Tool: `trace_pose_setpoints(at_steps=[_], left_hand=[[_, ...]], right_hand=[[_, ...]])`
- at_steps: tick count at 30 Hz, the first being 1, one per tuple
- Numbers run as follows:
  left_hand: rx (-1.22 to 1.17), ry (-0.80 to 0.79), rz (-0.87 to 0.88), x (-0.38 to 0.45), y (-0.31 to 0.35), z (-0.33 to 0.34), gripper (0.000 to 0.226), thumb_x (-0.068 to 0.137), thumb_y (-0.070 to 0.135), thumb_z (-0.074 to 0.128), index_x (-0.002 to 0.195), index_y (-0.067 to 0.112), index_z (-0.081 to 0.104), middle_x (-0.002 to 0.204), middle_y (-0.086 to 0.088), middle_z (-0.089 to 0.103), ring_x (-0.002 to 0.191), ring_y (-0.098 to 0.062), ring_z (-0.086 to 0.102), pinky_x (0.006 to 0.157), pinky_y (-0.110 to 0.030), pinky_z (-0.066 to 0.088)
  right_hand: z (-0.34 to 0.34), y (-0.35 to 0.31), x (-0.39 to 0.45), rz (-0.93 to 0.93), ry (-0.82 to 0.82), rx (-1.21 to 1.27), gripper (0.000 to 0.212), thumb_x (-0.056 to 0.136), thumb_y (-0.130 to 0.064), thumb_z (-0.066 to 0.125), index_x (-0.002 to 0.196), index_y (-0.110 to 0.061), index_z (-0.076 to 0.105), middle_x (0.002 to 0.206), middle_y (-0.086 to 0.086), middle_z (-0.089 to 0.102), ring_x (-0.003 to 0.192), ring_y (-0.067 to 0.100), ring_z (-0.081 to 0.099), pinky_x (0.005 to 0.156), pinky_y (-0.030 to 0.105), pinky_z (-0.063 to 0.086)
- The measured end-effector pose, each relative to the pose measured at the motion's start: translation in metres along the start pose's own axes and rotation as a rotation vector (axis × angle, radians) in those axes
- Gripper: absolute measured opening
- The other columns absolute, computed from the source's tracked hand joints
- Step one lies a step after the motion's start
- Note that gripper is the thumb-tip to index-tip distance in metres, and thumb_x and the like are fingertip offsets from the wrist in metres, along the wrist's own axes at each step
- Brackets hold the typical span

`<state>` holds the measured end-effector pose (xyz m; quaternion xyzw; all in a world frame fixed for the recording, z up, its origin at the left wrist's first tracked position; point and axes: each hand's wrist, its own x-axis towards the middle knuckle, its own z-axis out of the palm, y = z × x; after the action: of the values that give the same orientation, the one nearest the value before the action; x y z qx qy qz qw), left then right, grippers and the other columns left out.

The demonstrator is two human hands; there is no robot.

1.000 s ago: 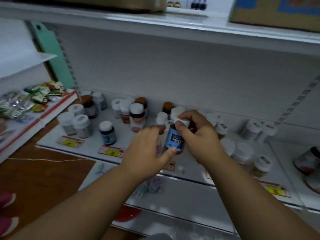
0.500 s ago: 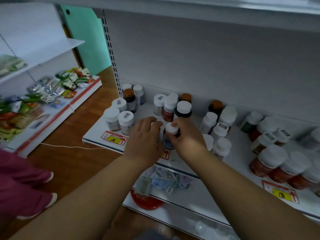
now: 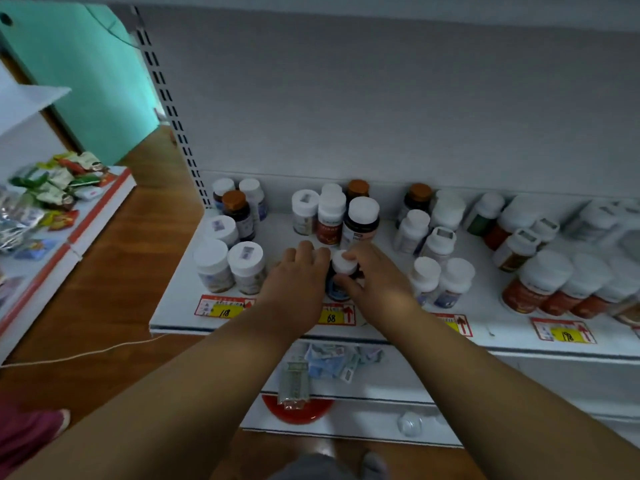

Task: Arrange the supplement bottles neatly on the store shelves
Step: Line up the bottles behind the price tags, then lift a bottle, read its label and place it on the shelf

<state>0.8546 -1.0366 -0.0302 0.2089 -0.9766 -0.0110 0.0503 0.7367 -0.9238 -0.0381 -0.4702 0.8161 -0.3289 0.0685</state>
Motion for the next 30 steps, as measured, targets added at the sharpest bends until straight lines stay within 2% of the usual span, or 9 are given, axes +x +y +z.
trace_pose_setpoints(at_steps=[3,5,7,9,15,20,24,27,30], left_hand=[[0.037,0.034,-0.015,-0.004,0.002,-0.006,0.067,0.084,0.038,0.055,0.140,0.015,0.025,0.136,-0.016,0.035,0.117,-0.033,0.041,0.093,-0.041,0.040],[0.026,0.107,-0.020,-0.012,0.010,-0.017,0.075,0.081,0.042,0.057,0.143,0.013,0.027,0.140,-0.018,0.035,0.121,-0.036,0.039,0.098,-0.044,0.038],[-0.055,0.218,0.034,-0.017,0.021,-0.032,0.069,0.077,0.036,0.064,0.136,0.007,0.042,0.129,-0.019,0.047,0.112,-0.037,0.047,0.091,-0.046,0.042],[-0.141,0.302,0.103,-0.014,0.037,-0.044,0.061,0.072,0.028,0.069,0.126,0.005,0.052,0.116,-0.016,0.055,0.101,-0.036,0.052,0.084,-0.043,0.044],[-0.318,0.386,0.276,0.012,0.109,-0.065,0.048,0.068,0.019,0.068,0.114,0.009,0.060,0.110,-0.012,0.058,0.100,-0.033,0.054,0.085,-0.041,0.046],[-0.346,0.400,0.269,0.055,0.194,-0.059,0.046,0.069,0.022,0.065,0.113,0.009,0.062,0.108,-0.013,0.060,0.096,-0.034,0.054,0.079,-0.040,0.046],[-0.399,0.331,0.212,0.089,0.267,-0.047,0.048,0.078,0.028,0.057,0.123,0.012,0.055,0.118,-0.010,0.055,0.107,-0.031,0.049,0.090,-0.040,0.041],[-0.448,0.363,0.180,0.110,0.314,-0.046,0.049,0.078,0.029,0.059,0.124,0.015,0.054,0.121,-0.008,0.054,0.109,-0.023,0.041,0.093,-0.031,0.032],[-0.436,0.333,0.168,0.130,0.351,-0.046,0.049,0.083,0.031,0.058,0.130,0.019,0.049,0.127,-0.003,0.049,0.114,-0.020,0.037,0.093,-0.023,0.023]], right_hand=[[-0.005,-0.008,-0.005,-0.015,0.039,0.012,0.034,0.090,-0.028,0.065,0.120,-0.015,0.054,0.117,0.006,0.056,0.106,0.024,0.053,0.082,0.031,0.042],[-0.015,-0.013,-0.016,-0.054,0.180,0.020,0.036,0.091,-0.025,0.064,0.123,-0.009,0.055,0.116,0.010,0.058,0.105,0.024,0.054,0.084,0.030,0.043],[-0.031,-0.016,-0.029,-0.068,0.324,0.002,0.032,0.090,-0.020,0.065,0.119,-0.007,0.058,0.112,0.012,0.061,0.101,0.025,0.057,0.082,0.030,0.046],[-0.053,-0.015,-0.037,-0.038,0.402,-0.028,0.026,0.088,-0.018,0.066,0.111,-0.007,0.061,0.105,0.011,0.062,0.096,0.024,0.058,0.078,0.029,0.046],[-0.130,0.018,-0.057,-0.014,0.520,-0.068,0.007,0.086,-0.017,0.063,0.092,-0.013,0.064,0.088,0.001,0.059,0.082,0.014,0.054,0.070,0.021,0.038],[-0.192,0.083,-0.064,-0.052,0.620,-0.061,0.004,0.085,-0.012,0.062,0.083,-0.015,0.063,0.085,-0.002,0.059,0.079,0.010,0.054,0.070,0.020,0.042],[-0.251,0.162,-0.070,-0.047,0.581,-0.067,0.006,0.088,-0.014,0.062,0.088,-0.019,0.061,0.088,-0.006,0.058,0.082,0.008,0.056,0.070,0.014,0.039],[-0.296,0.223,-0.056,0.028,0.494,-0.126,0.009,0.088,-0.013,0.064,0.098,-0.015,0.065,0.093,-0.001,0.059,0.087,0.021,0.060,0.077,0.022,0.040],[-0.325,0.275,-0.029,0.088,0.267,-0.228,0.032,0.091,-0.014,0.061,0.122,-0.005,0.060,0.122,0.016,0.059,0.113,0.031,0.055,0.094,0.030,0.039]])
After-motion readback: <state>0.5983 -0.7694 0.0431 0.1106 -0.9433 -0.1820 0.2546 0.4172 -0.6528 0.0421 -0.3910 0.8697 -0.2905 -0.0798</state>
